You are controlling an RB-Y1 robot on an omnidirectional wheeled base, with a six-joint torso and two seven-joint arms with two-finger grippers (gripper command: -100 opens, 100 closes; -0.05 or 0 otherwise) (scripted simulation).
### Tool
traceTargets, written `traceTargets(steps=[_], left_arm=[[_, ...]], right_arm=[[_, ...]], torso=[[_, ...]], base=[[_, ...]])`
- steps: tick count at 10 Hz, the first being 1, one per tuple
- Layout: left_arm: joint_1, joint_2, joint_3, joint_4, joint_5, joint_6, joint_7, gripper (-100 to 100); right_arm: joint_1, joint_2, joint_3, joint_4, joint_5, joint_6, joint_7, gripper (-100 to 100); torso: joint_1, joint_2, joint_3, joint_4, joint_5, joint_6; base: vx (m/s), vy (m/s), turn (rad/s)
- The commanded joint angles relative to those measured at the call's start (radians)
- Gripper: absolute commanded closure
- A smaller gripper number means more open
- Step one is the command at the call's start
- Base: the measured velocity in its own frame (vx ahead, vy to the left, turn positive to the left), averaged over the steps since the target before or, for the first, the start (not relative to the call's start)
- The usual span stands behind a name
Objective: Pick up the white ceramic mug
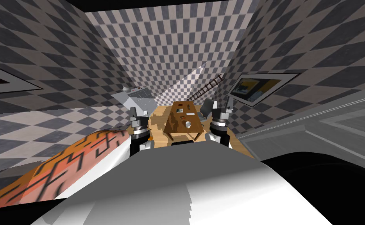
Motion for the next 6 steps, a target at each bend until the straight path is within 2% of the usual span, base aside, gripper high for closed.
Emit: traceTargets(steps=[1, 3, 6], left_arm=[[0.000, 0.000, 0.000, 0.000, 0.000, 0.000, 0.000, 0], [0.000, 0.000, 0.000, 0.000, 0.000, 0.000, 0.000, 0], [0.000, 0.000, 0.000, 0.000, 0.000, 0.000, 0.000, 0]], right_arm=[[-0.006, -0.035, 0.008, 0.013, 0.007, 0.008, 0.008, -100], [-0.021, -0.091, 0.028, 0.041, 0.024, 0.025, 0.026, -100], [-0.056, -0.179, 0.076, 0.107, 0.064, 0.067, 0.070, -100]], torso=[[0.000, 0.000, 0.000, 0.000, 0.000, 0.000], [0.000, 0.000, 0.000, 0.000, 0.000, 0.000], [0.001, 0.001, 0.001, 0.000, 0.000, 0.000]], base=[[-0.005, 0.004, 0.029], [-0.013, 0.009, 0.054], [-0.022, 0.020, 0.085]])
